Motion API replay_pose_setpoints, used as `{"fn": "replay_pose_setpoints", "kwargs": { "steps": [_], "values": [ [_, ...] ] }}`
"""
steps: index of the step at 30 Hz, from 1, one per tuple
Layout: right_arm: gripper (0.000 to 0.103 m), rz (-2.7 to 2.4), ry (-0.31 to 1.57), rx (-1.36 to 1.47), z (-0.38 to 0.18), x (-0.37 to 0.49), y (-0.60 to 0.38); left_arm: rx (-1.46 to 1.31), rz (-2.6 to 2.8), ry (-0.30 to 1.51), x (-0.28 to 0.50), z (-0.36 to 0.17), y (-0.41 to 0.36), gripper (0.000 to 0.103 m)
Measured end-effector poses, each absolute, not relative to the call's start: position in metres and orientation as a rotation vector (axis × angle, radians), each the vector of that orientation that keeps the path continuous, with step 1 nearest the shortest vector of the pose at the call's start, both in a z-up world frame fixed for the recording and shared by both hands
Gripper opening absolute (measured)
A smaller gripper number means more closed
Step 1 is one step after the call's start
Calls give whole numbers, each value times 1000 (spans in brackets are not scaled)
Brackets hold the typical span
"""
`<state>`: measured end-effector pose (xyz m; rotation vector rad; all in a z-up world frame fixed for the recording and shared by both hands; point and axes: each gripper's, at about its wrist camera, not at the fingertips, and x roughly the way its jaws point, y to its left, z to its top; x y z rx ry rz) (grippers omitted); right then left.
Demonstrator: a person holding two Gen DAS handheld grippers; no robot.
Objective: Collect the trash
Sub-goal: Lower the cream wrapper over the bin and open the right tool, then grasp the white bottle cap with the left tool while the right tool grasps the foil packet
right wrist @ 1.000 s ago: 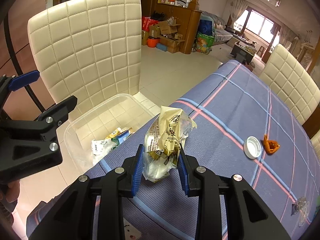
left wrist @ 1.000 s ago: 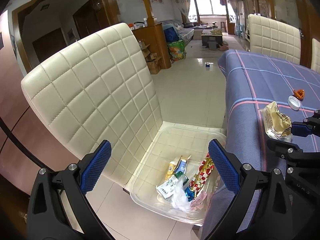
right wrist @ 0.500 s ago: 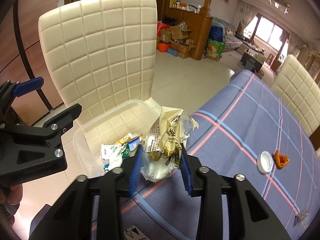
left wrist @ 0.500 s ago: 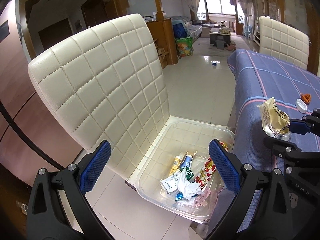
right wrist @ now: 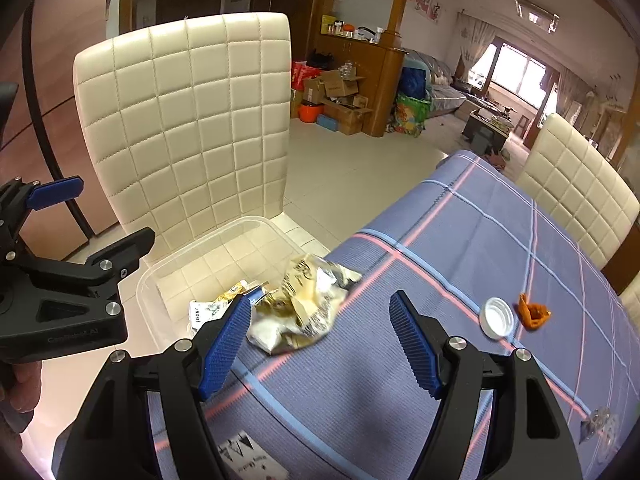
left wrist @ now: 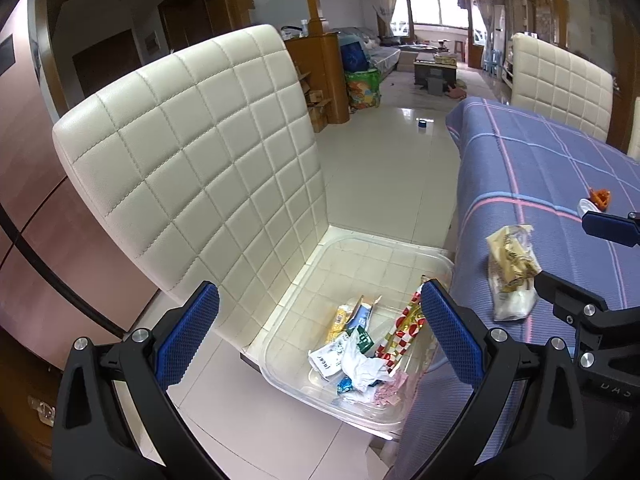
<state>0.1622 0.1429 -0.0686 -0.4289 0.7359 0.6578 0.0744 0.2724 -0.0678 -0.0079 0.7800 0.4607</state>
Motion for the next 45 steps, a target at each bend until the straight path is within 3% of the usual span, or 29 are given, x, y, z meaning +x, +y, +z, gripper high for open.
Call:
{"fn": "replay_pose_setpoints", "kwargs": {
  "steps": [12,16,18,19,20,35,45],
  "values": [
    [67,690,902,-413,-97,171,145,-11,458,783,74,-66,260,99],
    [43,726,925,-421,-104,172,157,-10,464,792,77,-70,267,99],
    [36,738,922,-420,-106,172,162,-10,468,794,77,-71,271,99],
    [8,748,915,-427,-107,171,165,-13,470,794,78,-72,273,99],
    [1,751,922,-446,-110,171,168,-14,473,795,78,-73,275,99],
    [1,727,875,-435,-101,171,160,-17,441,820,87,-80,273,99],
    [2,595,800,-372,-72,174,79,48,298,835,110,-67,208,99]
  ]
}}
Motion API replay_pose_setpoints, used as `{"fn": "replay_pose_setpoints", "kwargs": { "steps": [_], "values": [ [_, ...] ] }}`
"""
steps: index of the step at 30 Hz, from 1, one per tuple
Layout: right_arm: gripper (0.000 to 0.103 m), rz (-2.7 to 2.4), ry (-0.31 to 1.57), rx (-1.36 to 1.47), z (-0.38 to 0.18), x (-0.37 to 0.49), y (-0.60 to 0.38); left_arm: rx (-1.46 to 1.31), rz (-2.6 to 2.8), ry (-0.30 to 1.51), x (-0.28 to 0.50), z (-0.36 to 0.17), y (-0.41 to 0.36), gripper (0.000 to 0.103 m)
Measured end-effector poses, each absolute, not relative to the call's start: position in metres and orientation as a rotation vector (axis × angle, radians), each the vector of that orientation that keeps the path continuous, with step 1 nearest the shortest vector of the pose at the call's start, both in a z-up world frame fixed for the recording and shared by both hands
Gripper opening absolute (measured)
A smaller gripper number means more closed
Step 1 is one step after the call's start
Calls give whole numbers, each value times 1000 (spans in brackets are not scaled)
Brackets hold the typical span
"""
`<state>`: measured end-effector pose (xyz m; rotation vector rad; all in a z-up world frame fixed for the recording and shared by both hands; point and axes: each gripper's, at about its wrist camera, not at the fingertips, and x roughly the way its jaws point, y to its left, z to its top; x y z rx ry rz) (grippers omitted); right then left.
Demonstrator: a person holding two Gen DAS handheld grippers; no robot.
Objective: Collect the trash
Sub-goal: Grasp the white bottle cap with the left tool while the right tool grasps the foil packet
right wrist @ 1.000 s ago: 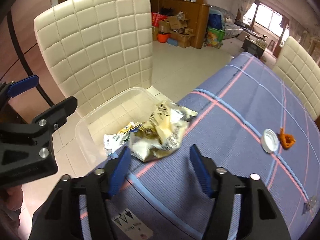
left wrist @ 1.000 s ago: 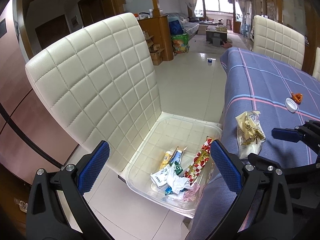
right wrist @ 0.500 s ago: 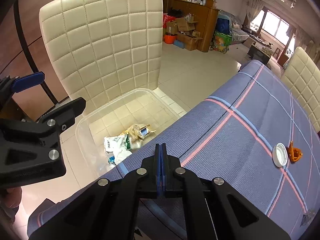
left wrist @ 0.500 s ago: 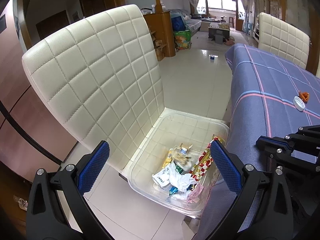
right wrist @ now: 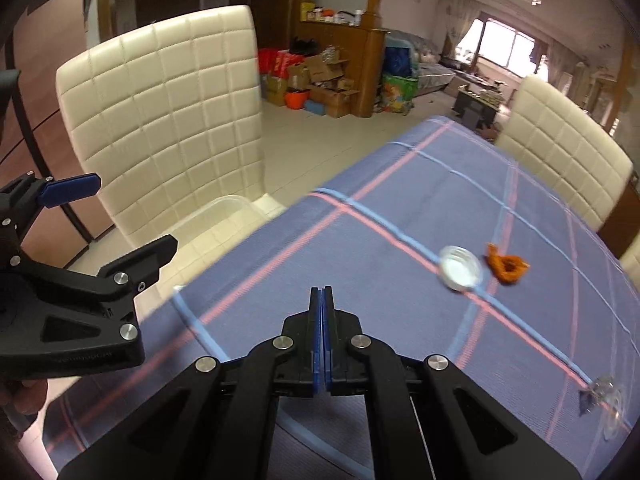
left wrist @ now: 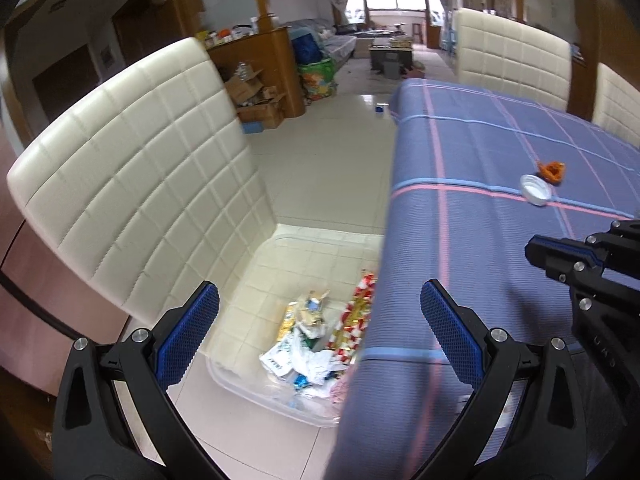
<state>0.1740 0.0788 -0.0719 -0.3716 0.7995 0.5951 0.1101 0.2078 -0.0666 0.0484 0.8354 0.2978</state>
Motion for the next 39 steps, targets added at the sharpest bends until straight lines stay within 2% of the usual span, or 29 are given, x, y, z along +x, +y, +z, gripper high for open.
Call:
{"fn": "replay_pose_setpoints", "kwargs": {
  "steps": [12,20,39],
  "values": [
    [2,234,843,-188,-69,210,-98,103,53,850,167,-61,94,99],
    [3,123,795,-103,-74,226,-186,144,35,894,216,-74,43,99],
    [3,71,716,5,-80,244,-219,127,105,903,256,-92,37,99]
  ]
}}
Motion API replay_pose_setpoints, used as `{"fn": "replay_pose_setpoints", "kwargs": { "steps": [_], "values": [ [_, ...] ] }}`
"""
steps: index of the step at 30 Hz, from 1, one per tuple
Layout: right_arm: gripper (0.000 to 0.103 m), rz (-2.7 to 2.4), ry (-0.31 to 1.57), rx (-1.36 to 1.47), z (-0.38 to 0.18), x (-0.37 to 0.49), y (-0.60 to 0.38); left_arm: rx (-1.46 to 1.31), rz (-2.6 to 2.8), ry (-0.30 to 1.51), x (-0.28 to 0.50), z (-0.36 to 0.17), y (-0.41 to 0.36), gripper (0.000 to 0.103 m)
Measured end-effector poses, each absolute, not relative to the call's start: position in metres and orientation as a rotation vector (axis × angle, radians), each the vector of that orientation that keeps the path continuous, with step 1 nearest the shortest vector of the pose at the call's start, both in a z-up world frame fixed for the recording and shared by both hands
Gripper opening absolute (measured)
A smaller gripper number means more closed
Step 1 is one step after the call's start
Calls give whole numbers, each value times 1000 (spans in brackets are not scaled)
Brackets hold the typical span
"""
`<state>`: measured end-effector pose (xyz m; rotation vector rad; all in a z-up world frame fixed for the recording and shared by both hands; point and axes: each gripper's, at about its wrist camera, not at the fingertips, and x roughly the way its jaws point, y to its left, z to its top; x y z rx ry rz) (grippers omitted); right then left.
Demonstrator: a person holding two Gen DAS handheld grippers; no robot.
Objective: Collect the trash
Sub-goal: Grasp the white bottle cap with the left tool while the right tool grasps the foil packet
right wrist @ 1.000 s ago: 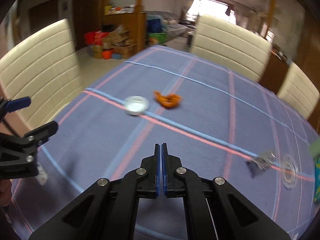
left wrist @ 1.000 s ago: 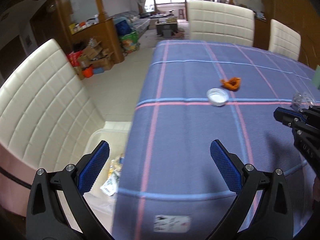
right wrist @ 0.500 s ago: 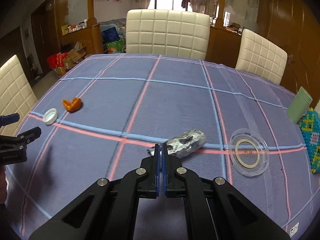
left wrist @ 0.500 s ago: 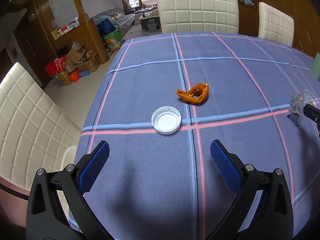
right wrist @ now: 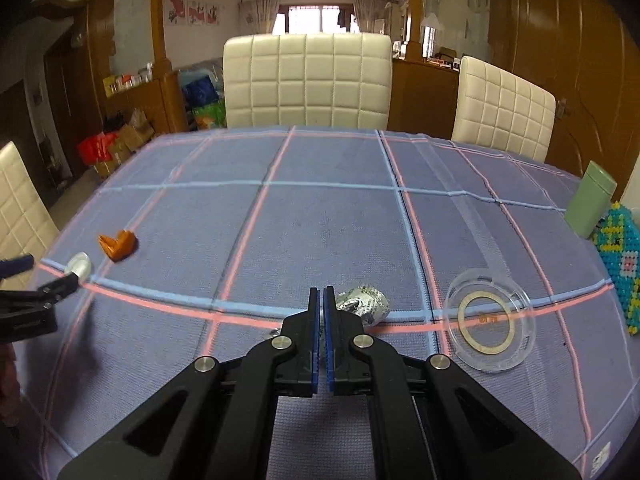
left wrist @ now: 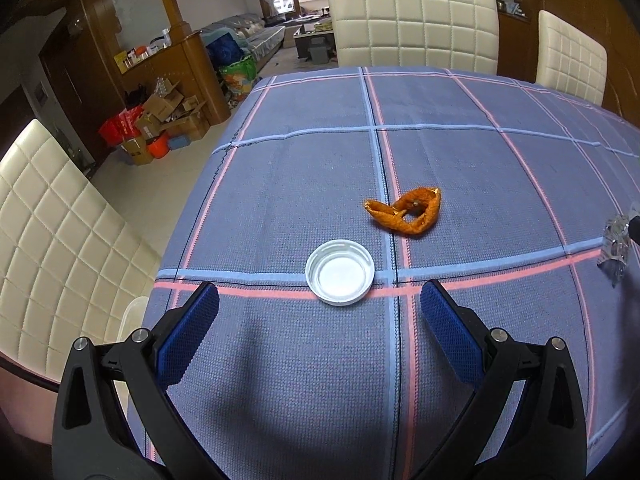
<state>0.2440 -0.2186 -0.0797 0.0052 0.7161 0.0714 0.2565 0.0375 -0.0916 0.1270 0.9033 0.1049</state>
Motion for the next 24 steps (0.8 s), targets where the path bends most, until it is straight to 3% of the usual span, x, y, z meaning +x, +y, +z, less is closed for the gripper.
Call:
{"fn": "replay_pose_setpoints", "kwargs": {
  "steps": [16,17,18,19,20,24],
  "values": [
    [3,116,643,13,-73,230,-213,167,96,854,243,-82,31,99],
    [11,116,648,11,-74,231,-214,164,97,857,244,-82,31,99],
    [26,114,655,12,-74,232,-215,159,97,862,245,-83,31,99],
    [70,107,656,20,-75,232,-217,155,97,866,246,-84,32,99],
    [77,97,645,28,-75,231,-219,153,98,869,246,-85,32,99],
    [77,76,653,24,-79,232,-221,155,93,873,245,-87,32,99]
  ]
}}
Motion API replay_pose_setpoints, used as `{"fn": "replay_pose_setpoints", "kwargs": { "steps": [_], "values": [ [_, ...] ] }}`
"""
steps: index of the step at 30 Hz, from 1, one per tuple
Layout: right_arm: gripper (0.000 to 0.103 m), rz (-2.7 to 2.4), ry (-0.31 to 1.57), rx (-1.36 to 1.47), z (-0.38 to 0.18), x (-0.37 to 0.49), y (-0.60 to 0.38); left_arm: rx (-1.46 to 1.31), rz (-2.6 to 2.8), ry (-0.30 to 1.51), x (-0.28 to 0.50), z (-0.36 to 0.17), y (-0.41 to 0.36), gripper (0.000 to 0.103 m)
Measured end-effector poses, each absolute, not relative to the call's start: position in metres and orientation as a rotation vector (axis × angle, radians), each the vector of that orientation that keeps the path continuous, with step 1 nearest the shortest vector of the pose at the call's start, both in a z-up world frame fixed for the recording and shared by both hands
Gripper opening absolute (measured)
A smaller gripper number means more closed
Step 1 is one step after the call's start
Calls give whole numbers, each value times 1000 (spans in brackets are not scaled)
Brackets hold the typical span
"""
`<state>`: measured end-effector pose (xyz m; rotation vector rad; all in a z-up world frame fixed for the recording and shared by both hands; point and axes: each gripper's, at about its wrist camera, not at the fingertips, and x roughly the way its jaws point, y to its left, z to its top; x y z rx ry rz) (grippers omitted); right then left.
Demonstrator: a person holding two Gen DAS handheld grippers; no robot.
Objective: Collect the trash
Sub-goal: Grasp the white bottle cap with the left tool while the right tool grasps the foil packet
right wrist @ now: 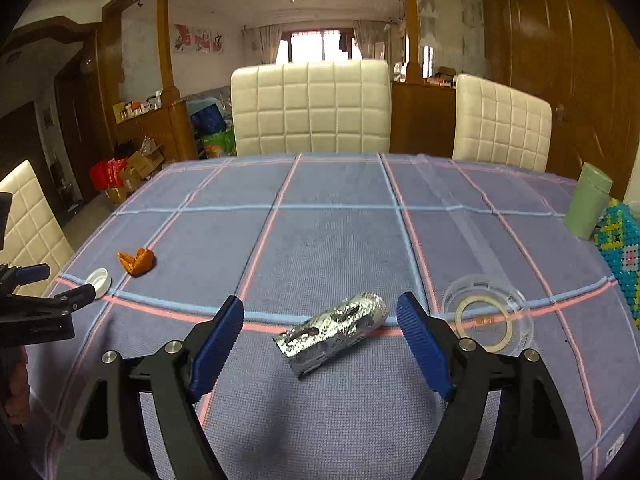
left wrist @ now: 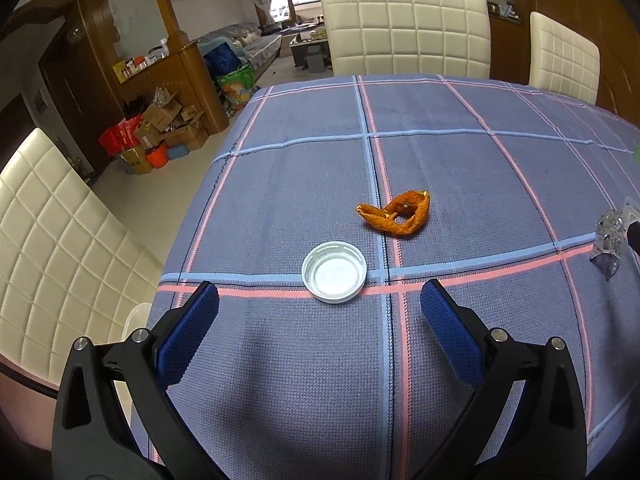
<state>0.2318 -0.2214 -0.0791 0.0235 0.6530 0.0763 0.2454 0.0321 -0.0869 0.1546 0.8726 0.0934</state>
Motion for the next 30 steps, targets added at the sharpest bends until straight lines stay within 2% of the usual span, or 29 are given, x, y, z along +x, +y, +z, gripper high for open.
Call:
{"fn": "replay_pose_setpoints", "kwargs": {
  "steps": [18,20,21,22,23,24,25,26,30],
  "values": [
    [76,56,873,115,-114,267,-223,160,113,938,273,-109,40,99],
    [53,61,870,83,-113,267,-216,149,107,941,274,-110,42,99],
    [47,68,870,69,-113,267,-214,146,107,941,274,-110,43,99],
    [44,77,872,64,-112,268,-212,148,108,938,273,-110,43,95],
    [43,99,873,63,-112,267,-209,147,105,933,272,-109,44,81],
    [41,107,874,61,-112,266,-207,141,97,929,272,-108,44,71],
    [28,120,874,59,-112,265,-205,130,83,935,271,-107,45,50],
    [21,134,877,57,-112,265,-202,119,69,943,271,-106,46,40],
    [20,177,889,35,-110,259,-189,133,48,926,264,-101,45,41]
  ]
}}
